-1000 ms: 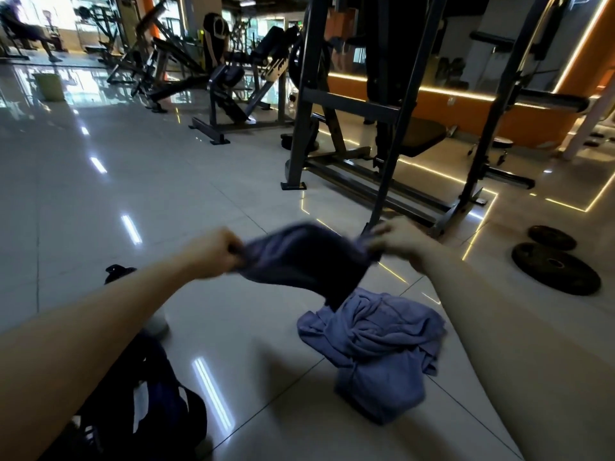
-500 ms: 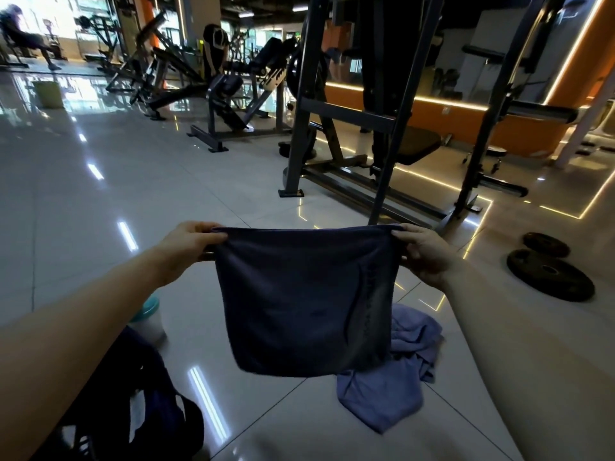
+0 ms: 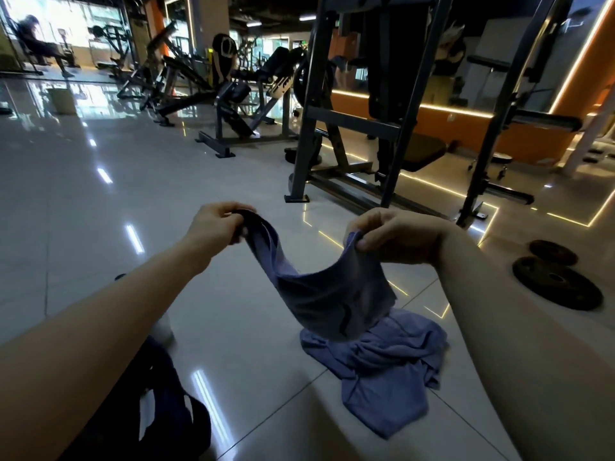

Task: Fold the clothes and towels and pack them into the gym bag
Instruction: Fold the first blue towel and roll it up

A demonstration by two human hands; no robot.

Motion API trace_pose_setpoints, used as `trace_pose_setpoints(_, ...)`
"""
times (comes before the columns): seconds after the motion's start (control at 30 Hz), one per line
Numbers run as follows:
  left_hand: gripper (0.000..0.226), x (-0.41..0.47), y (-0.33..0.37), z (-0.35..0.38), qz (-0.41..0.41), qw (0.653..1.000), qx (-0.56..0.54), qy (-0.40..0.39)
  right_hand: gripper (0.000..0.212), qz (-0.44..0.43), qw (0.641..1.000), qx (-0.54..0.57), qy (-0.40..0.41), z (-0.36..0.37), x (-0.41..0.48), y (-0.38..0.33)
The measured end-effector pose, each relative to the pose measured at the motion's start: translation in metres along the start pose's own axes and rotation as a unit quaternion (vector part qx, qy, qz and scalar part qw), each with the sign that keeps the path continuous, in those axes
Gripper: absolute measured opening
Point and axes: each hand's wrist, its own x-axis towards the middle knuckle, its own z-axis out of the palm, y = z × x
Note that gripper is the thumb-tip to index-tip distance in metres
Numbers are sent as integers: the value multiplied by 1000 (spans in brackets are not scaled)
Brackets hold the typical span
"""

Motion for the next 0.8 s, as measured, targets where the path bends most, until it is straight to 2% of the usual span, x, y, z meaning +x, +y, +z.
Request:
trace_pose_setpoints(0.2,27,-13,10,18,-13,976,-115,-186,24,33,997,-68,20,9,12,-6)
trace_pose_setpoints(0.33,21,-17,21,20,-21,964,-144,-223,16,-9,987,-127,95,15,15,-15)
trace_pose_setpoints(0.43,23,-16,29,22,-7,968,-116,-223,13,-37,977,-162,133,18,22,-17)
trace_pose_setpoints(0.53,7,-15,34,24,31,975,-35,-215,14,-55,968,-175,170,18,28,-16)
trace_pose_setpoints(0.6,28,-16,36,26,40,980,7,-195,15,-64,965,-178,180,18,29,-15)
trace_pose_setpoints(0.7,47,-17,39,29,4,990,-25,-138,15,-54,964,-183,183,18,29,-14)
trace_pose_setpoints(0.8,28,-18,39,32,-35,988,-70,-131,17,-49,964,-181,190,19,32,-11)
